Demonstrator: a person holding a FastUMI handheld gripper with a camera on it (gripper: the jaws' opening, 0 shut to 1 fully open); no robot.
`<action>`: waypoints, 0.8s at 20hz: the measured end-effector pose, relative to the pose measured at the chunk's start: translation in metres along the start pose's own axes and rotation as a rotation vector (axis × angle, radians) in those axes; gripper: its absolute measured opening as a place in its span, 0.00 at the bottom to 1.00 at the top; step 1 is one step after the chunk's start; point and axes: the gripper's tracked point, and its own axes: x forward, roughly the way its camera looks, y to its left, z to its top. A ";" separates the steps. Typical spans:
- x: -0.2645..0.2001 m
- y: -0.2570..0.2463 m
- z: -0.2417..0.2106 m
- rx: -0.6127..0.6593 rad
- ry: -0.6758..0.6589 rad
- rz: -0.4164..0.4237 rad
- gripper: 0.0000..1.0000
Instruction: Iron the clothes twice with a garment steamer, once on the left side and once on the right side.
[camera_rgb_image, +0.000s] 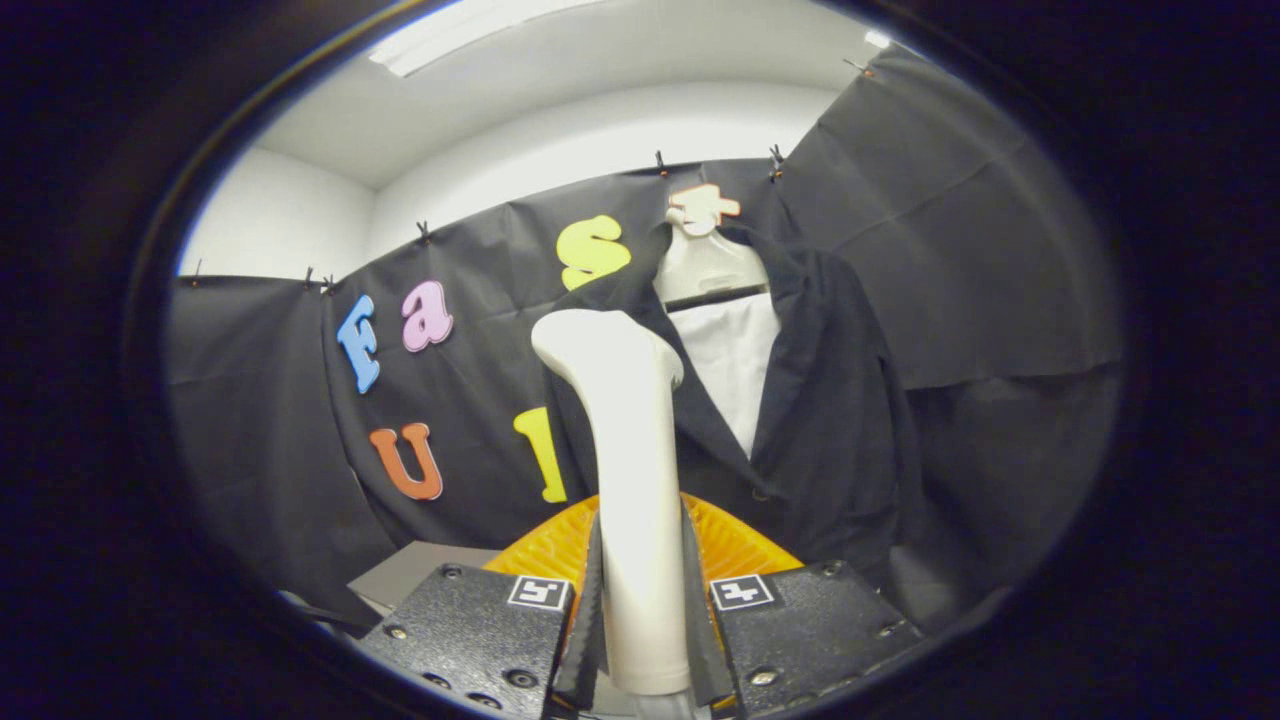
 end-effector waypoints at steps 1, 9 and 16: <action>0.007 -0.005 0.009 -0.005 -0.015 0.001 0.38; 0.060 -0.019 0.024 -0.042 -0.041 -0.003 0.38; 0.064 -0.028 -0.001 -0.103 -0.025 -0.040 0.38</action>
